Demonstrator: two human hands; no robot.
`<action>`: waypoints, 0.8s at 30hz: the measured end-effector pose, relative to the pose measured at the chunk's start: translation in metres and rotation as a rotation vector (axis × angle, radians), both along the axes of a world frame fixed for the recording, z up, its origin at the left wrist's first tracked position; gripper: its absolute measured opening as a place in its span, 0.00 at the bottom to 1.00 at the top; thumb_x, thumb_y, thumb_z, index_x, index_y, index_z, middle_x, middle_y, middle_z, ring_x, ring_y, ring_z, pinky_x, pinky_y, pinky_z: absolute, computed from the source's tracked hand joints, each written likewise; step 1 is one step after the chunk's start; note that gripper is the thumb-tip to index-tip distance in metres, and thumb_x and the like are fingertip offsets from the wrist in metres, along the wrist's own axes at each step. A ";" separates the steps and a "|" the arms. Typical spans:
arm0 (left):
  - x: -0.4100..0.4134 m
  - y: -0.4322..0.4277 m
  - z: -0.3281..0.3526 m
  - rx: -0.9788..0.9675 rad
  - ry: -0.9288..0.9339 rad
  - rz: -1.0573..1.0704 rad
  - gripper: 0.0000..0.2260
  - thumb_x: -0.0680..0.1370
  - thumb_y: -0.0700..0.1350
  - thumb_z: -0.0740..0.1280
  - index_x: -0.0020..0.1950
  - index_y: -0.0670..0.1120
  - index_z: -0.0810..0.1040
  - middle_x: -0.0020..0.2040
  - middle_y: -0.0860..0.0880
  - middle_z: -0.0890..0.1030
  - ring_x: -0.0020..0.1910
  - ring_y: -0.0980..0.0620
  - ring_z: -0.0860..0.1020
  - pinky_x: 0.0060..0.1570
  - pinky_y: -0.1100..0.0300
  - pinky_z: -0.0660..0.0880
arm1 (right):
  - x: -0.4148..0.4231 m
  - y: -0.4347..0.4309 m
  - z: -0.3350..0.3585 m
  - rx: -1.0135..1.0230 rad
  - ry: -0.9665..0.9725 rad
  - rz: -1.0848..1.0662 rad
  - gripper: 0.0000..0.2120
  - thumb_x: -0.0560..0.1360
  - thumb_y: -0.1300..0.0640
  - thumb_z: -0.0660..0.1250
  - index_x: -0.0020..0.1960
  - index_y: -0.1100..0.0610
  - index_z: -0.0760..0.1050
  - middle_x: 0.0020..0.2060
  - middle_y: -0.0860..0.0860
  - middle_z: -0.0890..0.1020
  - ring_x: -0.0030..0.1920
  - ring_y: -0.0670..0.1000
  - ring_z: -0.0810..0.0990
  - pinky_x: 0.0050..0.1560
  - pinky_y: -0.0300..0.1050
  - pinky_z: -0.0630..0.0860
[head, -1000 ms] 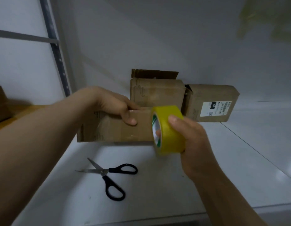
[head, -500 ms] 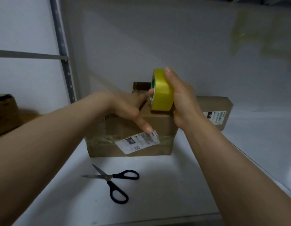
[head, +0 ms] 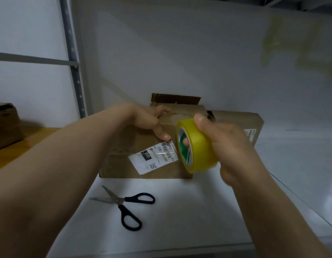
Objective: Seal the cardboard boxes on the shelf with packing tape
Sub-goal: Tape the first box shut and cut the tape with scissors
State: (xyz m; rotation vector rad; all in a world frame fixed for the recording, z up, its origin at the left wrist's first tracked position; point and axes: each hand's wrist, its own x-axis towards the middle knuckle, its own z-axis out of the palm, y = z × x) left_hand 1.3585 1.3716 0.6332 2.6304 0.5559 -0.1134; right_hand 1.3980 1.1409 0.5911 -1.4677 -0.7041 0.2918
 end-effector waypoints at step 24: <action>0.010 -0.002 0.013 0.003 0.014 -0.042 0.34 0.76 0.53 0.73 0.78 0.64 0.61 0.70 0.51 0.71 0.65 0.43 0.75 0.66 0.45 0.72 | 0.016 0.014 -0.079 -0.013 0.193 -0.054 0.19 0.76 0.40 0.69 0.41 0.56 0.80 0.31 0.48 0.85 0.38 0.50 0.84 0.42 0.48 0.80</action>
